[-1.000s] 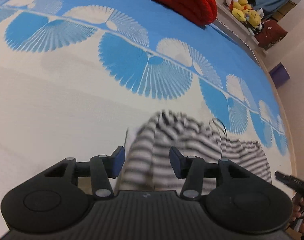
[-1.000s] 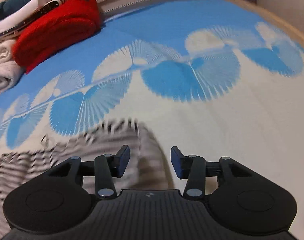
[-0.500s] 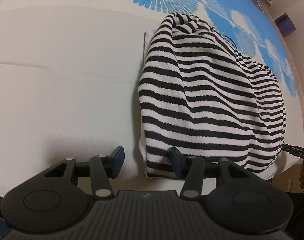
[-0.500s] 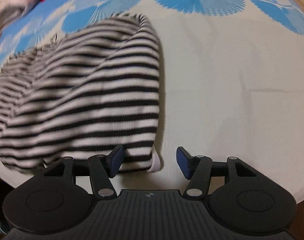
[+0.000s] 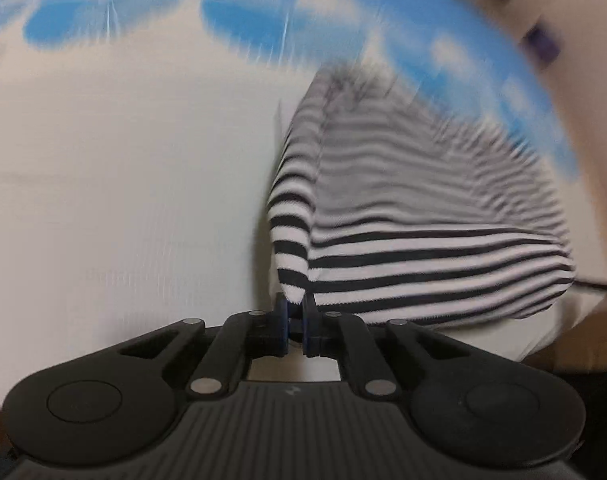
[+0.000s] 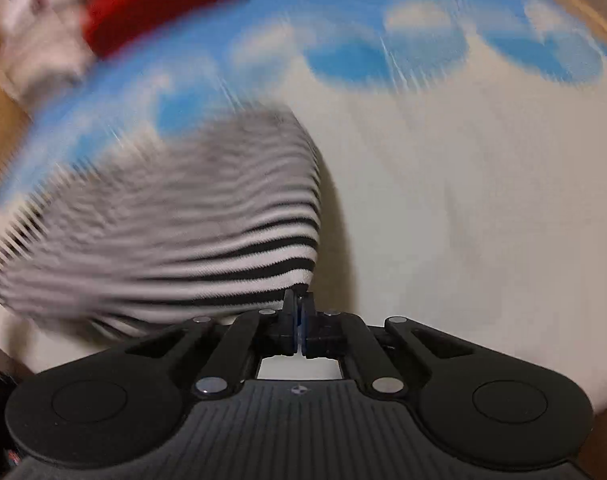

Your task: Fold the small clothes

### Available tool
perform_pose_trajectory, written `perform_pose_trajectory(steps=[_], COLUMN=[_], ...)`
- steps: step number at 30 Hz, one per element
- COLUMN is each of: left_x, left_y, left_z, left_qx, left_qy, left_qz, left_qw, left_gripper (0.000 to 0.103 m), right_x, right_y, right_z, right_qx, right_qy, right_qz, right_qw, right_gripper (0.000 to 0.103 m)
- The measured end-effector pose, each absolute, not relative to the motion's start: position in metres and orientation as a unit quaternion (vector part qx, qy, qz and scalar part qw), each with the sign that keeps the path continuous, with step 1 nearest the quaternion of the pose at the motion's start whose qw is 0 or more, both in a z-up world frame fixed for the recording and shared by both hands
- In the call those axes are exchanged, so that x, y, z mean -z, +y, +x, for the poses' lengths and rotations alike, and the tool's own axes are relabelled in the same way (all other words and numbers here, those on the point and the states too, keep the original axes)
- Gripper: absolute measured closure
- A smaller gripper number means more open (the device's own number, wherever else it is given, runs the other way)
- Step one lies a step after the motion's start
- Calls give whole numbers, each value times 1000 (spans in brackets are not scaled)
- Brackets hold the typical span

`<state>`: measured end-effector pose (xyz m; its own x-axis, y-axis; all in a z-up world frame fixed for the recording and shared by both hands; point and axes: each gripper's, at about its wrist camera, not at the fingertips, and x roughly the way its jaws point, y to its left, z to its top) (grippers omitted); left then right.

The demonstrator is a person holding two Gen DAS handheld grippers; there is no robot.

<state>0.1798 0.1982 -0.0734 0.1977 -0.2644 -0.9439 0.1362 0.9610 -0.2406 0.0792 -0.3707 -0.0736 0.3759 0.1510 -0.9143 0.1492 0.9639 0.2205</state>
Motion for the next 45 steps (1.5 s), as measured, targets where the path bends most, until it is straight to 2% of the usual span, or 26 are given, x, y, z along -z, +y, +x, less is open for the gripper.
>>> perform_pose_trajectory(steps=[2, 4, 7, 9, 10, 13, 15, 17, 20, 22, 29, 33, 34, 38, 39, 41, 42, 43, 45], left_x=[90, 93, 74, 55, 48, 38, 43, 61, 97, 97, 54, 51, 55, 78, 83, 93, 95, 99, 100], left_y=[177, 165, 165, 170, 171, 165, 153, 139, 131, 146, 177, 146, 138, 114, 111, 106, 105, 106, 105], left_z=[179, 179, 182, 183, 184, 187, 186, 186, 190, 201, 238, 261, 268, 298, 304, 314, 318, 320, 324], left_qx=[125, 126, 121, 120, 123, 155, 183, 191, 140, 96, 37, 66, 72, 80, 80, 83, 91, 94, 83], left_qy=[649, 655, 623, 587, 572, 549, 557, 585, 633, 626, 507, 459, 453, 464, 468, 481, 487, 487, 472], left_qz=[25, 52, 34, 9, -3, -24, -13, 25, 101, 67, -62, -34, -25, -11, -4, 5, 4, 4, 15], left_qw=[750, 743, 772, 801, 811, 821, 810, 788, 755, 771, 859, 885, 888, 882, 880, 873, 869, 868, 878], left_gripper=[98, 96, 90, 84, 83, 83, 80, 79, 76, 73, 71, 39, 37, 38, 44, 66, 83, 89, 95], right_x=[96, 104, 102, 90, 81, 55, 54, 66, 105, 111, 66, 70, 74, 84, 89, 99, 104, 107, 115], right_y=[-363, -352, -349, -350, -351, -348, -336, -317, -289, -287, -316, -312, -308, -319, -322, -328, -330, -330, -323], right_z=[82, 85, 89, 89, 89, 86, 88, 92, 100, 102, 117, 135, 144, 171, 177, 190, 198, 205, 216], right_qx=[8, 3, 11, 41, 52, 13, -36, -82, -89, -89, -32, -15, -7, 45, 56, 74, 74, 70, 56], right_qy=[603, 618, 620, 594, 572, 500, 488, 508, 588, 590, 481, 461, 458, 450, 445, 450, 459, 462, 468], right_qz=[104, 77, 77, 68, 61, 86, 92, 72, -24, -56, 40, 26, 18, 30, 37, 55, 65, 74, 68], right_qw=[790, 782, 781, 800, 816, 861, 867, 854, 803, 801, 875, 887, 889, 892, 893, 888, 883, 881, 879], right_gripper=[103, 103, 102, 100, 93, 90, 82, 69, 64, 59, 57, 56, 55, 51, 51, 49, 49, 49, 51])
